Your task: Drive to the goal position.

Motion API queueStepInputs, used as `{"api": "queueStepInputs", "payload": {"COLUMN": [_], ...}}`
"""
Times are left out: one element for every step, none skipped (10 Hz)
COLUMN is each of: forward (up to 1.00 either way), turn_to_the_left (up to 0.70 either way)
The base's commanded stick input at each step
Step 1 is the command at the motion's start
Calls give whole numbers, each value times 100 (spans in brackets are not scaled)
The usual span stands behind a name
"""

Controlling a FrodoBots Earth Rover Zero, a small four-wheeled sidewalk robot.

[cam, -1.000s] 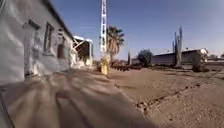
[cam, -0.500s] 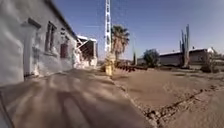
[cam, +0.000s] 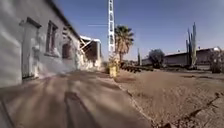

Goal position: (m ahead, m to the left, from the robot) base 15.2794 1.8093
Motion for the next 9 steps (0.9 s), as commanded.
{"api": "queueStepInputs", "payload": {"forward": [70, 70, 70, 70, 70, 70, 70, 70, 70], "turn_to_the_left": [14, 14, 14, 14, 14, 14, 14, 14, 14]}}
